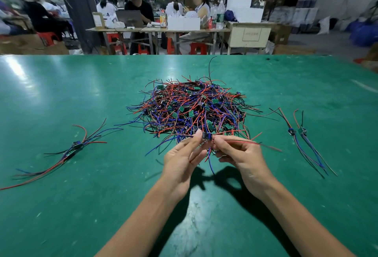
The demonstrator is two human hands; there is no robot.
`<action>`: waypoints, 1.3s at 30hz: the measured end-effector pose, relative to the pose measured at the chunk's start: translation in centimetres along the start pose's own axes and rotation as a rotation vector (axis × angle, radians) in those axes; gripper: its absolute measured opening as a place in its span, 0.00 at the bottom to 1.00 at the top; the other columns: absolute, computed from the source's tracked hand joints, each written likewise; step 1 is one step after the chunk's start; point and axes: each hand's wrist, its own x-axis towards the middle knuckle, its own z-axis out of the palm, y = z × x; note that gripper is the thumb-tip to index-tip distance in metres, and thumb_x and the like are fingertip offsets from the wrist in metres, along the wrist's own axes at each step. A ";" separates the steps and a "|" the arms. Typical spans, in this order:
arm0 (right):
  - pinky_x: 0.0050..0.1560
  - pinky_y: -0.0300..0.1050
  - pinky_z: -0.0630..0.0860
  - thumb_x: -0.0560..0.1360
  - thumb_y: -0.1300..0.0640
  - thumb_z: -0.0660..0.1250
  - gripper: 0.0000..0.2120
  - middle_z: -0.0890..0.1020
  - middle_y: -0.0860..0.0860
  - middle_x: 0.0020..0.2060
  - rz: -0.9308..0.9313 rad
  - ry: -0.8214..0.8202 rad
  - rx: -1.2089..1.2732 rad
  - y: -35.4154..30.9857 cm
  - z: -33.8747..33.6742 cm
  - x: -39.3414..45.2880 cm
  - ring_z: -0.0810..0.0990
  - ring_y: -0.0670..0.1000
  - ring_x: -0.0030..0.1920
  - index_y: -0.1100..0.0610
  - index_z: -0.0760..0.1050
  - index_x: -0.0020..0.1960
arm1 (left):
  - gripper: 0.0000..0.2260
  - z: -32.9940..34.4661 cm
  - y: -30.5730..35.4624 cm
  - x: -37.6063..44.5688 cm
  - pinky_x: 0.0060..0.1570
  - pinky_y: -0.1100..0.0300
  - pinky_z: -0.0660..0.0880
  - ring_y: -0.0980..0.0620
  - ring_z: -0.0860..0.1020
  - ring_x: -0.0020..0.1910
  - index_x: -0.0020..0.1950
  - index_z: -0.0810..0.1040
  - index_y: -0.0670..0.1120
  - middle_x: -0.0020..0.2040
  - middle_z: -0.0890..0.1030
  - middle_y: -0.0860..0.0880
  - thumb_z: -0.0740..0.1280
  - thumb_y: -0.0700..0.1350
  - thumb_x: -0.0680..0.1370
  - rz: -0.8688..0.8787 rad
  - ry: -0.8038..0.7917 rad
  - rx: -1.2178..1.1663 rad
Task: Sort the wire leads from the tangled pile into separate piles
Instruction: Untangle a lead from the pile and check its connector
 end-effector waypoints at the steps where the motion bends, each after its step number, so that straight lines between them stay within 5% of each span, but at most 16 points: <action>1: 0.37 0.37 0.78 0.66 0.48 0.77 0.12 0.86 0.53 0.38 -0.005 0.042 0.012 0.0 0.0 0.1 0.81 0.47 0.35 0.55 0.87 0.45 | 0.10 0.0 0.0 0.0 0.36 0.67 0.80 0.52 0.86 0.43 0.49 0.83 0.42 0.49 0.87 0.43 0.75 0.43 0.70 0.012 -0.002 0.017; 12: 0.33 0.34 0.78 0.66 0.48 0.75 0.12 0.86 0.53 0.36 0.085 0.195 0.182 -0.4 -0.2 0.7 0.82 0.45 0.31 0.57 0.84 0.39 | 0.05 0.1 -0.2 -0.1 0.42 0.63 0.80 0.48 0.86 0.43 0.47 0.87 0.41 0.45 0.87 0.40 0.75 0.41 0.74 0.294 -0.044 0.273; 18: 0.38 0.36 0.78 0.70 0.43 0.69 0.13 0.84 0.46 0.36 0.176 0.075 0.198 -1.3 -2.0 1.1 0.82 0.42 0.35 0.50 0.84 0.36 | 0.21 -1.9 0.0 1.5 0.55 0.62 0.75 0.54 0.79 0.52 0.69 0.78 0.47 0.58 0.81 0.51 0.73 0.38 0.76 1.227 -0.249 1.262; 20: 0.39 0.36 0.75 0.70 0.42 0.68 0.12 0.83 0.47 0.37 0.137 -0.024 0.089 -1.5 -2.5 1.2 0.81 0.42 0.36 0.49 0.82 0.37 | 0.18 -2.0 -0.2 1.5 0.48 0.65 0.74 0.54 0.78 0.45 0.68 0.79 0.46 0.52 0.82 0.49 0.70 0.36 0.79 1.090 -0.171 1.186; 23: 0.37 0.36 0.75 0.72 0.42 0.67 0.13 0.83 0.49 0.37 0.102 -0.145 -0.044 -1.5 -2.6 1.3 0.80 0.44 0.37 0.50 0.82 0.37 | 0.15 -1.6 -0.1 1.1 0.39 0.64 0.77 0.50 0.81 0.35 0.67 0.79 0.44 0.47 0.86 0.44 0.66 0.37 0.81 0.511 -0.188 0.795; 26: 0.40 0.36 0.72 0.74 0.44 0.66 0.15 0.80 0.47 0.34 0.025 -0.192 -0.245 -0.7 -2.6 1.4 0.77 0.44 0.37 0.55 0.81 0.38 | 0.14 -0.8 -0.4 0.2 0.42 0.59 0.82 0.46 0.85 0.39 0.67 0.79 0.42 0.48 0.87 0.42 0.65 0.44 0.82 0.087 -0.340 0.603; 31: 0.44 0.41 0.73 0.74 0.47 0.68 0.16 0.75 0.51 0.34 -0.163 -0.128 -0.459 0.6 -2.3 1.4 0.73 0.48 0.38 0.57 0.80 0.36 | 0.11 -0.2 -1.0 -0.4 0.44 0.57 0.83 0.43 0.86 0.41 0.62 0.81 0.41 0.49 0.85 0.36 0.63 0.42 0.83 -0.033 -0.387 0.509; 36: 0.51 0.68 0.80 0.72 0.43 0.71 0.13 0.74 0.55 0.43 -0.198 0.008 -0.478 1.4 -1.0 0.8 0.76 0.65 0.47 0.46 0.87 0.52 | 0.15 -0.1 -0.5 -0.1 0.38 0.59 0.80 0.47 0.82 0.33 0.54 0.83 0.39 0.45 0.85 0.40 0.56 0.37 0.80 -0.076 -0.321 0.513; 39: 0.49 0.47 0.83 0.75 0.48 0.70 0.09 0.74 0.62 0.47 -0.193 0.039 -0.386 1.5 -0.3 0.6 0.79 0.56 0.47 0.45 0.87 0.52 | 0.11 -0.1 -0.6 0.0 0.34 0.61 0.78 0.50 0.79 0.30 0.50 0.83 0.38 0.40 0.84 0.43 0.62 0.41 0.81 -0.065 -0.248 0.517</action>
